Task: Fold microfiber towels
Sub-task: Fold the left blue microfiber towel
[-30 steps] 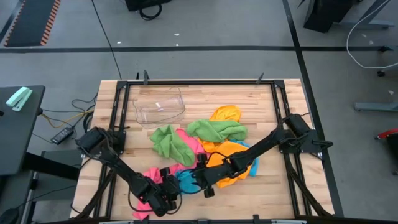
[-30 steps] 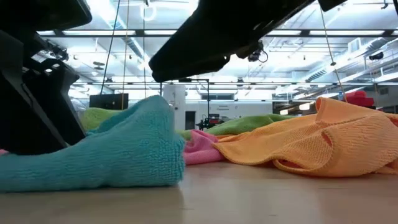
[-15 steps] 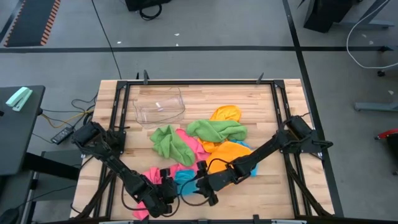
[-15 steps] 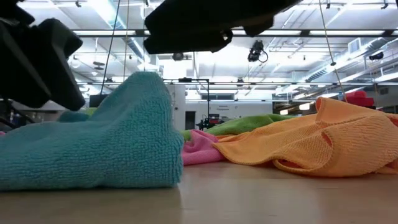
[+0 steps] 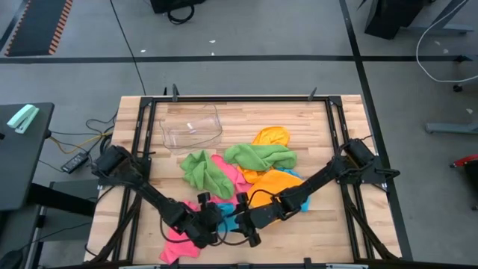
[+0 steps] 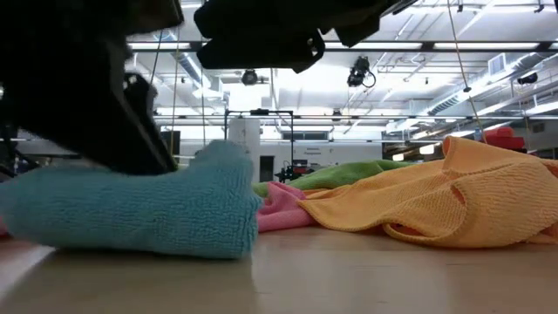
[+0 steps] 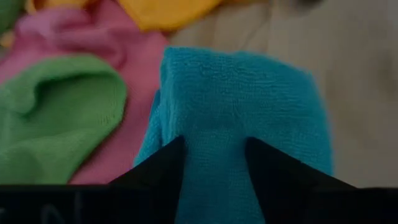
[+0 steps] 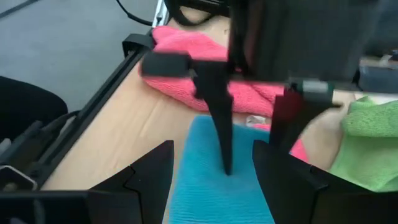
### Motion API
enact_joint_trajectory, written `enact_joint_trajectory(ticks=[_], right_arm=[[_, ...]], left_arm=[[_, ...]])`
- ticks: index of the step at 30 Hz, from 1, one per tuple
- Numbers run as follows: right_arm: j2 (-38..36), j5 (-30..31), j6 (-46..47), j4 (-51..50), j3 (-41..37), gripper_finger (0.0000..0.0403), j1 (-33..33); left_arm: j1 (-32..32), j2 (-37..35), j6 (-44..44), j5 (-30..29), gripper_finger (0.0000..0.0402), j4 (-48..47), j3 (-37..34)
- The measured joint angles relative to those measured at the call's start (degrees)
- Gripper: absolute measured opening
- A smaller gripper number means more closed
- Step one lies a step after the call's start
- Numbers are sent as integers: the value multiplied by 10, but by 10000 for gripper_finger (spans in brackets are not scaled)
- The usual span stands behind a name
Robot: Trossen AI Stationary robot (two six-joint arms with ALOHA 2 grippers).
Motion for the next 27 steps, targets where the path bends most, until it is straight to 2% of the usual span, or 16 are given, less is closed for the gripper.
enact_joint_trajectory(ticks=[3, 15, 18, 24, 27], right_arm=[[0, 0, 8, -13, 0, 227, 7], [0, 13, 8, -19, 0, 227, 6], [0, 14, 36, -41, 0, 227, 6], [0, 16, 51, -62, 0, 227, 36], [0, 42, 52, -60, 0, 227, 52]], left_arm=[[4, 18, -3, 17, 176, 7, 1], [-15, 24, -17, 26, 181, 23, 1], [-17, 26, 1, 35, 186, 41, 0], [-17, 26, 70, 93, 180, 102, 0], [-20, 27, 78, 95, 177, 110, 0]])
